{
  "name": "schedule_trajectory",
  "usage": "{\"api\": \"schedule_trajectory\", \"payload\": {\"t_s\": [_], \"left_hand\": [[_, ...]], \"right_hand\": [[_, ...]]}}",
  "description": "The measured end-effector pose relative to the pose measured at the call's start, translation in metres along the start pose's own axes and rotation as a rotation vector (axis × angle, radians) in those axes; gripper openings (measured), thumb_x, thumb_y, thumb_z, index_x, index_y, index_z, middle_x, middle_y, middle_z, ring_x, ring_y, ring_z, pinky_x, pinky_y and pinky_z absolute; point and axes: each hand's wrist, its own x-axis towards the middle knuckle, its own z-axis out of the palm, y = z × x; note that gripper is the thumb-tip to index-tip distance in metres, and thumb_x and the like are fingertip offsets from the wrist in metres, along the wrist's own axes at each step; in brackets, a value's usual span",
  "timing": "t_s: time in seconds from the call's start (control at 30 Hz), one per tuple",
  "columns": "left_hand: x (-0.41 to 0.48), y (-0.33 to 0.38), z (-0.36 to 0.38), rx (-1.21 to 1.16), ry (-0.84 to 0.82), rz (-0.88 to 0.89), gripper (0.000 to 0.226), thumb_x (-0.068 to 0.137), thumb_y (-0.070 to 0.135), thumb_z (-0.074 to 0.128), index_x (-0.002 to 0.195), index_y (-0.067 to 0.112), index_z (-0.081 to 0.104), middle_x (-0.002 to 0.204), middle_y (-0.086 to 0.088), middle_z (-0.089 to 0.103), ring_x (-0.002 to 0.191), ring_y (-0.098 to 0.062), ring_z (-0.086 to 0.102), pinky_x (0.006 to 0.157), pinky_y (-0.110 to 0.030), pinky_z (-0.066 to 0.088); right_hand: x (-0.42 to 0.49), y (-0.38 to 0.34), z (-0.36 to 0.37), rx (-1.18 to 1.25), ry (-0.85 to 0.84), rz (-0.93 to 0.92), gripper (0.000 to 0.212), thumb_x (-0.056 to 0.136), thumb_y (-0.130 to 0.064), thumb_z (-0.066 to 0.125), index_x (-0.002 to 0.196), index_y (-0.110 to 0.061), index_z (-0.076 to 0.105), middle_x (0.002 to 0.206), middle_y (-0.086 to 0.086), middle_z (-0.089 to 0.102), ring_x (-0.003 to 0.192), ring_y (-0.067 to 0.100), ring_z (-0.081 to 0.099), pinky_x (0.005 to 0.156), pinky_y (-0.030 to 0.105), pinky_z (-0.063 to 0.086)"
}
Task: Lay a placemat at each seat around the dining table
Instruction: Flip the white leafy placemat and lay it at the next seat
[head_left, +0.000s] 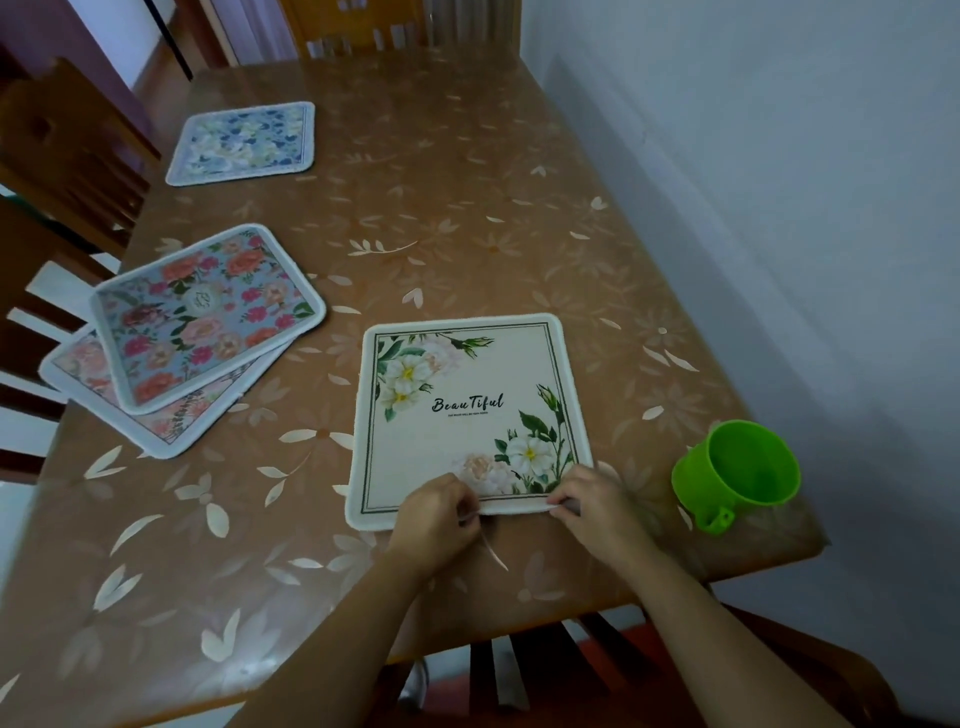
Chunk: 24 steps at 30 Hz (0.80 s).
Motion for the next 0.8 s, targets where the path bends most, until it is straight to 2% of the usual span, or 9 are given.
{"api": "schedule_trajectory", "payload": {"t_s": [0.17, 0.3, 0.4, 0.5, 0.57, 0.7, 0.8], "left_hand": [[-0.020, -0.008, 0.003, -0.015, -0.034, -0.040, 0.008, 0.072, 0.014, 0.064, 0.080, 0.012, 0.064, 0.086, -0.007, 0.064, 0.079, -0.022, 0.058, 0.064, -0.022, 0.036], [-0.027, -0.017, -0.006, 0.090, -0.108, 0.006, 0.015, 0.079, 0.018, 0.061, 0.090, 0.009, 0.063, 0.095, -0.012, 0.062, 0.091, -0.028, 0.056, 0.074, -0.033, 0.042], [-0.037, -0.032, -0.016, 0.136, -0.118, -0.036, 0.023, 0.078, 0.024, 0.066, 0.095, 0.009, 0.063, 0.100, -0.012, 0.060, 0.095, -0.027, 0.053, 0.078, -0.035, 0.042], [-0.051, -0.043, -0.024, 0.119, -0.119, -0.085, 0.018, 0.077, 0.019, 0.067, 0.092, 0.009, 0.064, 0.098, -0.012, 0.060, 0.094, -0.028, 0.054, 0.078, -0.035, 0.043], [-0.056, -0.046, -0.026, 0.059, -0.105, -0.124, 0.014, 0.075, 0.015, 0.068, 0.088, 0.008, 0.064, 0.094, -0.013, 0.060, 0.092, -0.029, 0.056, 0.076, -0.035, 0.045], [-0.063, -0.040, -0.022, 0.036, -0.123, -0.141, 0.011, 0.076, 0.013, 0.066, 0.086, 0.011, 0.068, 0.094, -0.009, 0.063, 0.091, -0.024, 0.058, 0.069, -0.022, 0.037], [-0.066, -0.037, -0.021, 0.008, -0.157, -0.132, 0.012, 0.078, 0.012, 0.065, 0.088, 0.011, 0.069, 0.098, -0.009, 0.064, 0.093, -0.023, 0.059, 0.074, -0.022, 0.039]], "right_hand": [[0.001, -0.002, 0.003, -0.103, -0.122, -0.094, 0.007, 0.081, -0.023, 0.064, 0.089, -0.022, 0.065, 0.096, -0.008, 0.057, 0.093, 0.009, 0.051, 0.075, 0.025, 0.044], [0.001, -0.004, 0.005, -0.195, -0.160, -0.165, 0.007, 0.083, -0.016, 0.058, 0.088, -0.019, 0.063, 0.098, -0.004, 0.059, 0.098, 0.014, 0.051, 0.072, 0.020, 0.033], [0.000, -0.006, 0.006, -0.204, -0.173, -0.160, 0.011, 0.085, -0.012, 0.054, 0.090, -0.014, 0.064, 0.101, 0.001, 0.059, 0.098, 0.016, 0.051, 0.070, 0.016, 0.026], [0.001, -0.008, 0.005, -0.223, -0.189, -0.152, 0.013, 0.086, -0.012, 0.053, 0.092, -0.015, 0.064, 0.103, 0.001, 0.058, 0.098, 0.015, 0.050, 0.068, 0.015, 0.024], [0.000, -0.008, 0.004, -0.233, -0.220, -0.151, 0.013, 0.086, -0.012, 0.053, 0.092, -0.015, 0.064, 0.103, 0.001, 0.059, 0.098, 0.015, 0.051, 0.069, 0.015, 0.027], [-0.006, -0.002, -0.001, -0.237, -0.310, -0.125, 0.013, 0.085, -0.012, 0.054, 0.091, -0.015, 0.065, 0.103, 0.001, 0.059, 0.098, 0.016, 0.053, 0.081, 0.025, 0.044], [-0.014, 0.002, -0.004, -0.246, -0.361, -0.118, 0.012, 0.085, -0.013, 0.055, 0.091, -0.015, 0.065, 0.104, 0.002, 0.059, 0.099, 0.017, 0.054, 0.084, 0.031, 0.047]]}}
